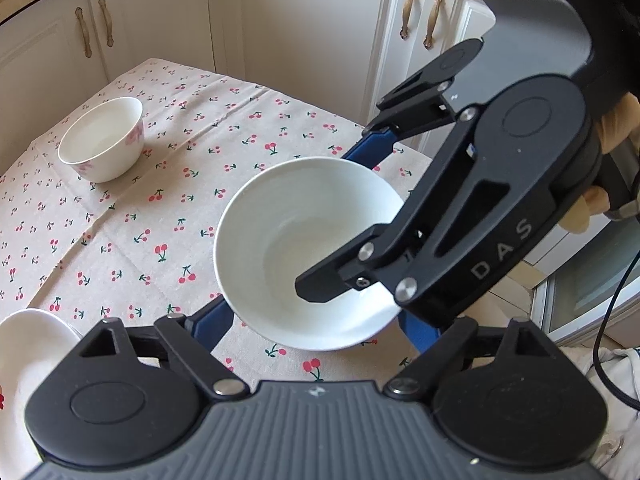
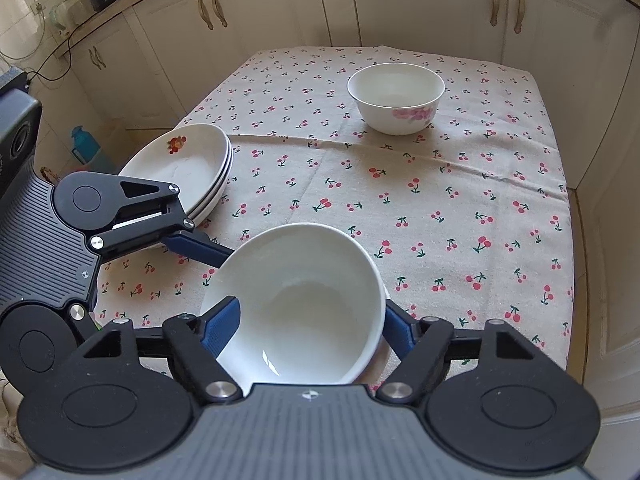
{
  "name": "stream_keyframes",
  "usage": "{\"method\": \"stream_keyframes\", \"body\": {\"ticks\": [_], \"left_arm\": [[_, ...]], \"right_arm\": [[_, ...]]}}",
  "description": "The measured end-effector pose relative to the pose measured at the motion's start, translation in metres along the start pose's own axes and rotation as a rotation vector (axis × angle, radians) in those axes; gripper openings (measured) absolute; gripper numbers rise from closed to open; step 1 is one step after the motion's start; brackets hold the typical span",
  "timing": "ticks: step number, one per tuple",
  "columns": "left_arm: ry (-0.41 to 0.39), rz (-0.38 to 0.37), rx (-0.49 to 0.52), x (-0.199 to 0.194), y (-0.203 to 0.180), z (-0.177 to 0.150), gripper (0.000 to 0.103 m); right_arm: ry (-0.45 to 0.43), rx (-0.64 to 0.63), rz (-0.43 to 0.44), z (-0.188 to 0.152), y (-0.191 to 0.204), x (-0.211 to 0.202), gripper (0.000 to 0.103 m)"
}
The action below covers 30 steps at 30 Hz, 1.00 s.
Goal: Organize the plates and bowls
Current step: 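Lower the white bowl into the pink-flowered bowl with both tools, then open both tools and withdraw them from the stacked bowls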
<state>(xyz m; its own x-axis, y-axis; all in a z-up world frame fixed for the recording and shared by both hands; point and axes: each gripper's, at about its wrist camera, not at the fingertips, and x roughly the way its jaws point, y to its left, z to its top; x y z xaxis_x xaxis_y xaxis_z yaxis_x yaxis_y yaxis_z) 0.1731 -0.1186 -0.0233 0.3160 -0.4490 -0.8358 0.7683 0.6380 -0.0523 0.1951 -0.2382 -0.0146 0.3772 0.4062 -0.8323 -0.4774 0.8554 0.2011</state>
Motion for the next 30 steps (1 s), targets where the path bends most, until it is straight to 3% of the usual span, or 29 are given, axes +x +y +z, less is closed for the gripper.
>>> {"method": "stream_keyframes", "body": {"ticks": [8,10,17,18,22,26,30], "left_arm": [[-0.011,-0.017,-0.016,0.000,0.004,-0.002,0.089],[-0.020,-0.013,-0.018,-0.001,0.005,-0.003,0.089],[-0.035,-0.023,-0.030,-0.004,0.007,-0.006,0.089],[-0.037,-0.023,-0.034,-0.005,0.007,-0.006,0.089],[-0.066,-0.019,-0.045,-0.014,0.007,-0.010,0.089],[-0.110,-0.017,-0.067,-0.023,0.007,-0.018,0.090],[-0.168,0.004,-0.090,-0.032,0.006,-0.030,0.096]], "right_arm": [[0.032,0.068,0.032,0.009,-0.005,0.001,0.091],[0.048,0.086,0.021,0.014,-0.007,-0.001,0.099],[0.022,0.072,-0.046,0.015,-0.008,-0.005,0.099],[0.004,0.070,-0.050,0.013,-0.008,-0.007,0.097],[-0.074,0.030,-0.093,0.002,-0.009,-0.016,0.068],[-0.187,0.016,-0.040,-0.012,-0.013,-0.035,0.060],[-0.255,-0.009,0.029,-0.029,-0.012,-0.044,0.054]]}}
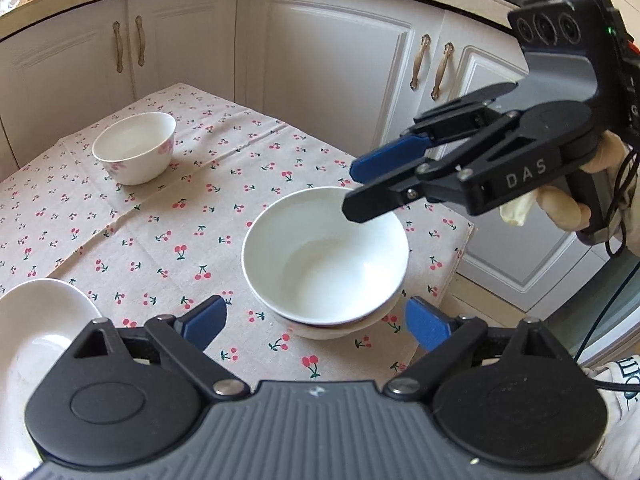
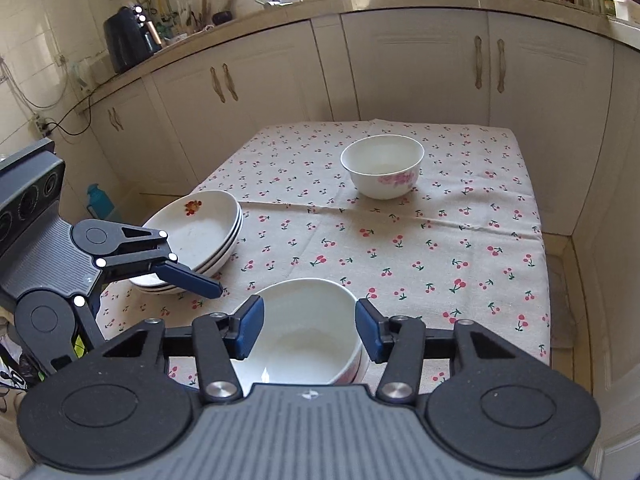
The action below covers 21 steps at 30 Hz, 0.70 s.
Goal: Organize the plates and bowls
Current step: 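Open both tools and withdraw them from the stacked bowls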
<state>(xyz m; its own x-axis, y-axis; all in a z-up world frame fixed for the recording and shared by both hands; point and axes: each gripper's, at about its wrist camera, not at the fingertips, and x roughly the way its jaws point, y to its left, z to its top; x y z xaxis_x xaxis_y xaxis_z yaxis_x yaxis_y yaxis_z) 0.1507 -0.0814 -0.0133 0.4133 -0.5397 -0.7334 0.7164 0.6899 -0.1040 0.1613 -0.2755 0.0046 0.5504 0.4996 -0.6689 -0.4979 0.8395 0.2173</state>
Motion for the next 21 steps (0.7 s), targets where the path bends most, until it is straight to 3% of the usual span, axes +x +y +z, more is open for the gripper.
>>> {"method": "stream_keyframes", "body": {"ticks": [11,17,21], "left_arm": [[-0.209,0.109,-0.098,-0.037,0.009,-0.004,0.100],[-0.238,0.176,-0.100,-0.040,0.027,0.013,0.102],[-0.205,0.153,-0.134,-0.032,0.047,0.027,0.102]], "right_arm": [[-0.045,0.034,0.044,-0.022,-0.007,-0.002,0.051],[-0.108,0.025,0.014,-0.004,-0.023,-0.012,0.055],[-0.126,0.003,-0.030,0.012,-0.038,-0.004,0.074]]}}
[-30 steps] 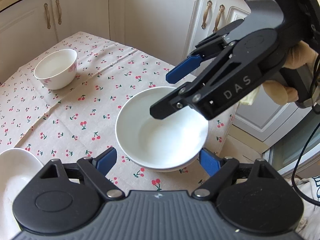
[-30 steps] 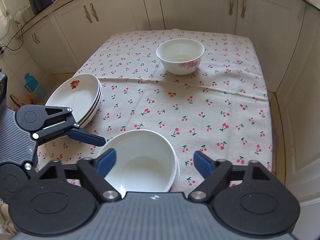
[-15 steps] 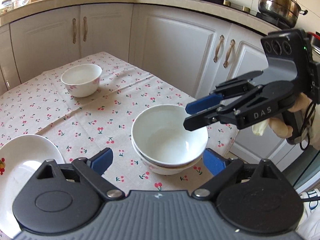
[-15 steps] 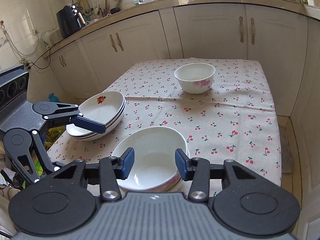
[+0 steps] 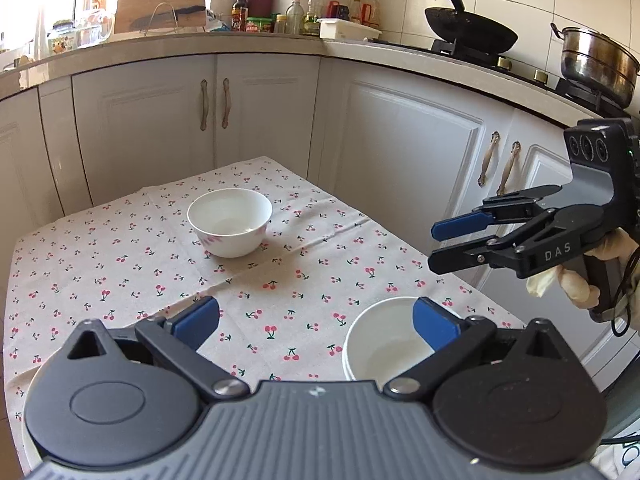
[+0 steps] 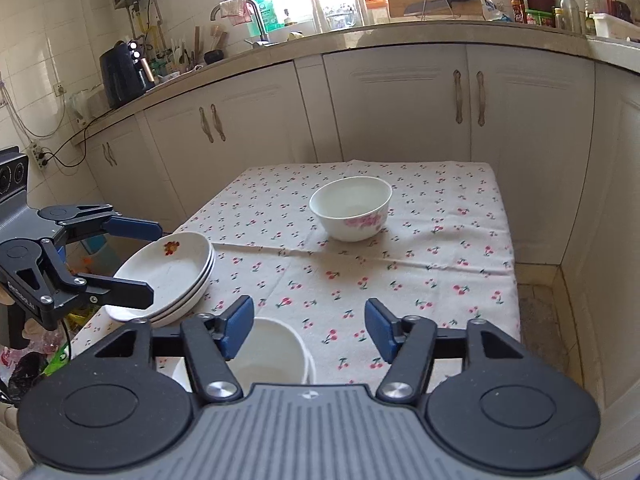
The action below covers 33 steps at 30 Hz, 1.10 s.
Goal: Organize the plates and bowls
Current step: 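Grasp the stacked bowls' rim with the left tool while the right tool grips the opposite rim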
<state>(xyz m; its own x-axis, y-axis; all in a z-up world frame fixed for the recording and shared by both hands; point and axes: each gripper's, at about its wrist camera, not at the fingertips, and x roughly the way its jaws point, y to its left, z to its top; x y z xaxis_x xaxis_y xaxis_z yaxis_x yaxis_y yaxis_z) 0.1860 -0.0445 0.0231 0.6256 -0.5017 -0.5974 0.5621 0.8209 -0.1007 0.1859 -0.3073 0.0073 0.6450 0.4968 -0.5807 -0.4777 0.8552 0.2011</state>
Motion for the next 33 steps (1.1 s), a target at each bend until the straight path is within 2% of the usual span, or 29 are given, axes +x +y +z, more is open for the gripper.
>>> {"method": "stream_keyframes", "body": {"ticks": [2,4,10,18,27,33], "left_arm": [[0.026,0.009,0.000,0.009,0.007,0.007,0.102],[0.060,0.022,0.005,0.023,0.015,0.014,0.102],[0.104,0.044,-0.030,0.059,0.044,0.041,0.102],[0.172,0.107,-0.023,0.123,0.080,0.071,0.102],[0.217,0.115,-0.039,0.189,0.102,0.091,0.100],[0.238,0.093,-0.042,0.209,0.104,0.094,0.098]], "right_arm": [[0.002,-0.025,-0.007,0.007,-0.007,0.010,0.079],[-0.007,-0.053,-0.025,0.014,-0.012,0.020,0.090],[-0.009,-0.175,-0.050,0.036,-0.024,0.059,0.098],[0.049,-0.297,-0.043,0.055,-0.042,0.125,0.098],[0.084,-0.364,0.000,0.067,-0.047,0.179,0.098],[0.082,-0.378,0.026,0.070,-0.048,0.195,0.098]]}}
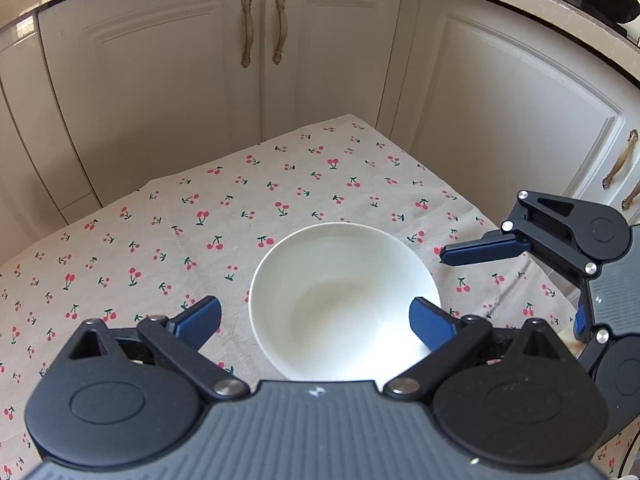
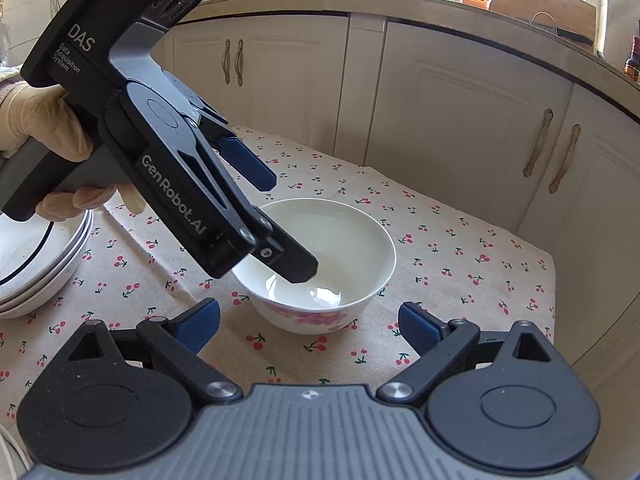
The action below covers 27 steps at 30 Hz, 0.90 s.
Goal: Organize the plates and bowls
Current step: 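Grasp the stacked bowls' rim with the left tool while the right tool grips the opposite rim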
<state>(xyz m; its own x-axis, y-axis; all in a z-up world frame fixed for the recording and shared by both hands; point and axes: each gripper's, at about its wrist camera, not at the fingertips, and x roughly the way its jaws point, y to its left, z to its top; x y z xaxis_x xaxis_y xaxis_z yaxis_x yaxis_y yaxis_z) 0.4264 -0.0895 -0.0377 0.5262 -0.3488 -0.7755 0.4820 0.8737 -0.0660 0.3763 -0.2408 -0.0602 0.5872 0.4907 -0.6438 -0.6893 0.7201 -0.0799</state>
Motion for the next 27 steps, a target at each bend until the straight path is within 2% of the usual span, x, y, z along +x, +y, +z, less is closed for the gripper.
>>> {"method": "stream_keyframes", "body": {"ticks": [15,27], "left_arm": [[0.027,-0.050,-0.012,0.015,0.005,0.004,0.082],[0.043,-0.069,0.005,0.019,0.006,0.005,0.079]], "right_arm": [[-0.005,-0.034,-0.013,0.008,0.001,0.023,0.094],[0.014,-0.014,-0.004,0.009,-0.003,0.030,0.091]]}}
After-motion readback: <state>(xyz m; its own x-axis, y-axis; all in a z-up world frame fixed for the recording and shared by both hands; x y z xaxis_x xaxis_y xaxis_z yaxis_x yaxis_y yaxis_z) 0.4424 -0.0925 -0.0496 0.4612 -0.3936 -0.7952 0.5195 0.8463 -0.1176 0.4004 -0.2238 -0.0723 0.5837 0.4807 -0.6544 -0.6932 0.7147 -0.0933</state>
